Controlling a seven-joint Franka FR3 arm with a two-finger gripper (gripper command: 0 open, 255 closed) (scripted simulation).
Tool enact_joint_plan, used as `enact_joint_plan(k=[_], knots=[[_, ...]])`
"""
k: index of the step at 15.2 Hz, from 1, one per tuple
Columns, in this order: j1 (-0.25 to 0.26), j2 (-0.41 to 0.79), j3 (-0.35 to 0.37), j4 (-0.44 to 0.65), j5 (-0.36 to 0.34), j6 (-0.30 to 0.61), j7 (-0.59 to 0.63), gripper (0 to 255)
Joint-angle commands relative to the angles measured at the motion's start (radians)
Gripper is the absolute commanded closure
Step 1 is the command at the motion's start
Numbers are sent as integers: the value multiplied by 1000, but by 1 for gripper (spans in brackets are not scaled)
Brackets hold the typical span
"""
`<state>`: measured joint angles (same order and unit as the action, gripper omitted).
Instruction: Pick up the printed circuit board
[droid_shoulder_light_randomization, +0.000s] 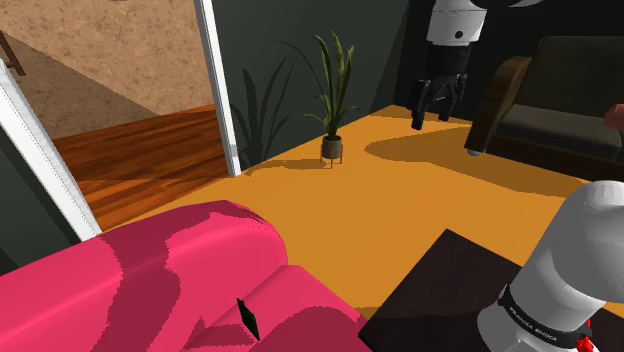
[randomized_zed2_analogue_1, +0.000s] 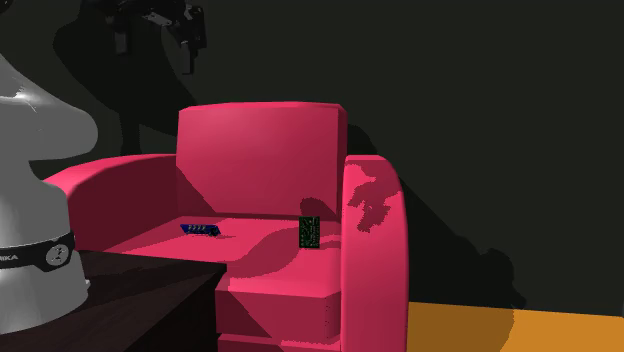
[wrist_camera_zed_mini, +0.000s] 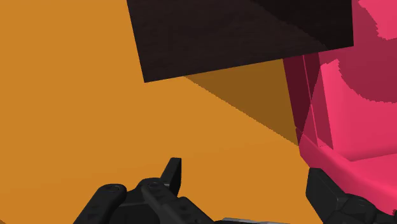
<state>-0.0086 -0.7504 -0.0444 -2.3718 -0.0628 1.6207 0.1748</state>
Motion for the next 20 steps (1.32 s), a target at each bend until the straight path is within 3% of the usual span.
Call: enact_joint_plan(k=[1,10,20], knots=[[0,0,0,0,0,0,0,0],[82,72,146,-132,89,232,135,0],[156,285,322,-164,142,509,293,0]])
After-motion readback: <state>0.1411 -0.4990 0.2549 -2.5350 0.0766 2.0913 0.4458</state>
